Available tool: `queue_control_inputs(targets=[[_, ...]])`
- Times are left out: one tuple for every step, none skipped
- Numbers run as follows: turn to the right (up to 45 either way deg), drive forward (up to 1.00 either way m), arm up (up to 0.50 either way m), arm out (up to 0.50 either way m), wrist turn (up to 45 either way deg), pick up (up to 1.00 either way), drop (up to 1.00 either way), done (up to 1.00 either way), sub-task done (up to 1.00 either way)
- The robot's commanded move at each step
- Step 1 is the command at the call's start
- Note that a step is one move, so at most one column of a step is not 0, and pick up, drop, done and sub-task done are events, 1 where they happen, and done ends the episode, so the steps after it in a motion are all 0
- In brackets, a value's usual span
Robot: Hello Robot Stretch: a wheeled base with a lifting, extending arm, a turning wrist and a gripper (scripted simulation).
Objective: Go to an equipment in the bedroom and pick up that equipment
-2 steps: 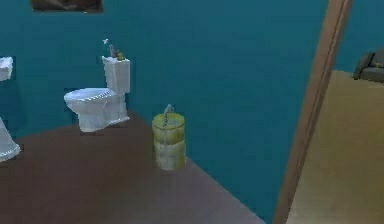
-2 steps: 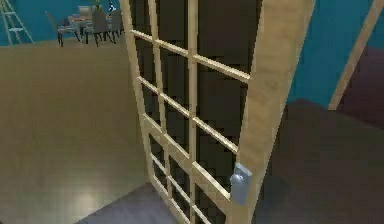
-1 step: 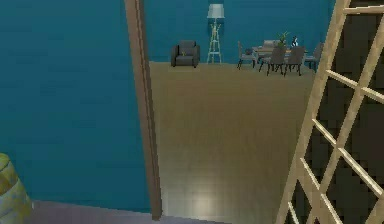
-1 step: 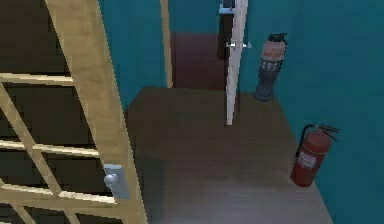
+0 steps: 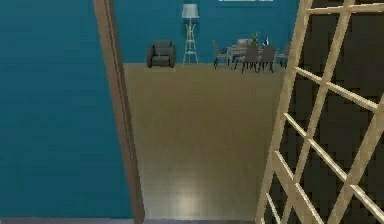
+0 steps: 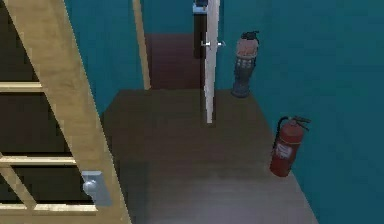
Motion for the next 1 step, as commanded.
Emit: queue_control_inputs(targets=[[0.0,1.0,0.0,0.0,0.0,0.0,0.0,0.0,0.0]])
